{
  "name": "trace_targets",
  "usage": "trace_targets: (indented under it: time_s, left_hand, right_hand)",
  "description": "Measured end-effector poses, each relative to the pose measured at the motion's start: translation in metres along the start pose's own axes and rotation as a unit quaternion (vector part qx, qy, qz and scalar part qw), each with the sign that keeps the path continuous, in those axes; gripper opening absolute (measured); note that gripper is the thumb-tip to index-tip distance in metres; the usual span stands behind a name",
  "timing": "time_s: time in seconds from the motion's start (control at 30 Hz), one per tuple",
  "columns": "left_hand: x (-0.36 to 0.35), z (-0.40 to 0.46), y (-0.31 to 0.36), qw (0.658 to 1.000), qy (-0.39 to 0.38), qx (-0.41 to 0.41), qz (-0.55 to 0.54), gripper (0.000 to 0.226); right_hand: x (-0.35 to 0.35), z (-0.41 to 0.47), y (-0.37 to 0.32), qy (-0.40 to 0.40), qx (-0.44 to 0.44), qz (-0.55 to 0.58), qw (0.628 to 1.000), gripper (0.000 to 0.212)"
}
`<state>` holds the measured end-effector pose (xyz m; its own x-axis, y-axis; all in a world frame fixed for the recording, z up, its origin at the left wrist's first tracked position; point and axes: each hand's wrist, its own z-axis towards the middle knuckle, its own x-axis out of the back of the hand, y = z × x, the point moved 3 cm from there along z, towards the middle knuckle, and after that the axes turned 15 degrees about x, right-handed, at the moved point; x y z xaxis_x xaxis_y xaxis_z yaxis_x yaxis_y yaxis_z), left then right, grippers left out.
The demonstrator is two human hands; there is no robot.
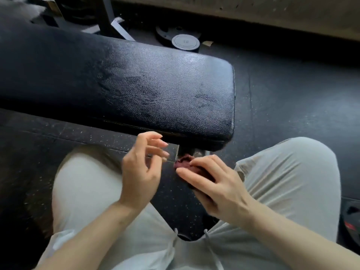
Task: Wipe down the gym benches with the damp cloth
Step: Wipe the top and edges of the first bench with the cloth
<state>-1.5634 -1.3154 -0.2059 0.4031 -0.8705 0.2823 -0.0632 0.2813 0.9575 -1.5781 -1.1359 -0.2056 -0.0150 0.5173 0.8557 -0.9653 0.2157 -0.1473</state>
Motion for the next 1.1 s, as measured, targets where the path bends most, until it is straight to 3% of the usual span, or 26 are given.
trace_targets:
  time_s: [0.07,0.13,0.27,0.57,0.8,1.0,1.1]
  left_hand:
    - [0.016,0.012,-0.008,0.989,0.067,-0.067,0.117,0.035]
    - [0.026,0.023,-0.017,0.965,0.103,-0.104,0.216,0.040]
    - [0.031,0.036,-0.029,0.933,0.087,-0.157,0.312,0.056]
    - [0.021,0.034,-0.038,0.911,0.078,-0.191,0.357,0.063]
    - [0.010,0.027,-0.035,0.899,0.055,-0.234,0.365,0.065]
    - [0.003,0.027,-0.036,0.895,0.039,-0.253,0.366,0.067]
    - [0.000,0.028,-0.034,0.897,0.048,-0.252,0.359,0.066]
  right_hand:
    - [-0.010,0.008,-0.006,-0.011,0.045,-0.052,0.998,0.048]
    - [-0.020,0.027,-0.009,0.023,0.091,-0.100,0.991,0.032]
    - [-0.046,0.060,0.002,0.071,0.179,-0.207,0.959,0.009]
    - [-0.028,0.021,0.037,-0.055,0.179,-0.283,0.941,0.014]
    - [-0.032,0.033,0.031,-0.054,0.180,-0.254,0.949,0.014]
    - [-0.003,0.000,0.038,-0.131,0.131,-0.248,0.951,0.023]
    - [0.011,-0.001,0.024,-0.076,0.101,-0.236,0.963,0.019]
